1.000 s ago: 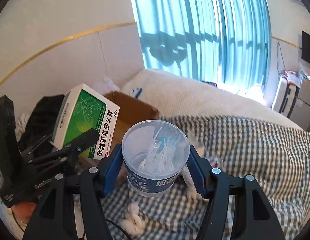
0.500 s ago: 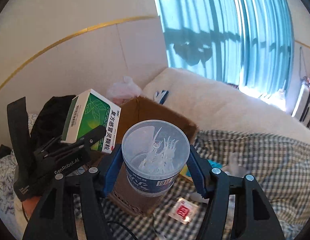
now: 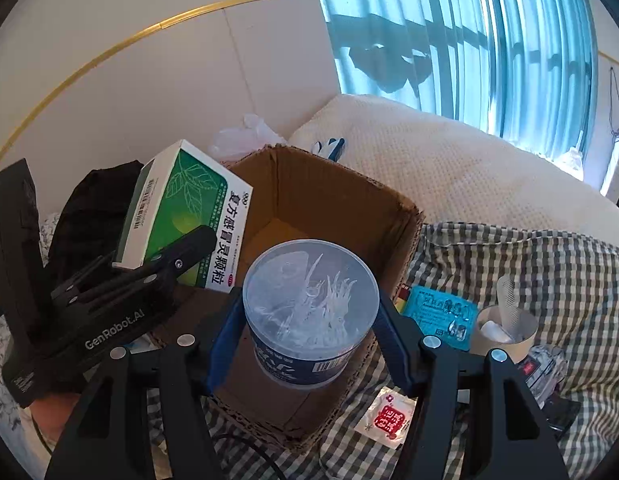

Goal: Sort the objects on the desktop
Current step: 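Carry both items over the cardboard box and open both grippers to drop them, then move both grippers back toward the pile of items on the bedspread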

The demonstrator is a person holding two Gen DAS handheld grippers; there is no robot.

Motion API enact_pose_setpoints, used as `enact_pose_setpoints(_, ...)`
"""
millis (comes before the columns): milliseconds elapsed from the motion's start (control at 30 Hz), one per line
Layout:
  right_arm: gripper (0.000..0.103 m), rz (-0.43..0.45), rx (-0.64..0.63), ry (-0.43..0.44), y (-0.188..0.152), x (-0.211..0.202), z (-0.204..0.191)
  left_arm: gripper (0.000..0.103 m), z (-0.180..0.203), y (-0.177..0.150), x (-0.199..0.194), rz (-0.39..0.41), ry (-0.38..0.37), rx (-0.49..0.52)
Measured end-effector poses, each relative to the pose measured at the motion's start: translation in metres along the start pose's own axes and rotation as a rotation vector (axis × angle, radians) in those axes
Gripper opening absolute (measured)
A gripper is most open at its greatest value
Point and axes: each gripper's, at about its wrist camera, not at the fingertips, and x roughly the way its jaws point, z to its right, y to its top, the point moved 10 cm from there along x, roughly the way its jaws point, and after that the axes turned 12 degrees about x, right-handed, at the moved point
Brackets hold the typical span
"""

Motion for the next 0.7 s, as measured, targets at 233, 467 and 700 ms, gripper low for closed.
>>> enact_pose_setpoints(233,0.076,0.040,0.041,0.010,0.009,-0.016,0.010,0.092,0.011,-0.003,-0.003,-0.009,-0.014,0.031)
enact_pose_setpoints(467,0.077,0.058,0.045,-0.049,0.010,-0.047,0.034,0.101,0.022,-0.002,-0.014,0.005,-0.018,0.043)
enact_pose_setpoints(700,0.077,0.075,0.056,-0.101,0.003,-0.090,0.057,0.101,0.062,-0.012,-0.033,0.002,-0.082,0.077)
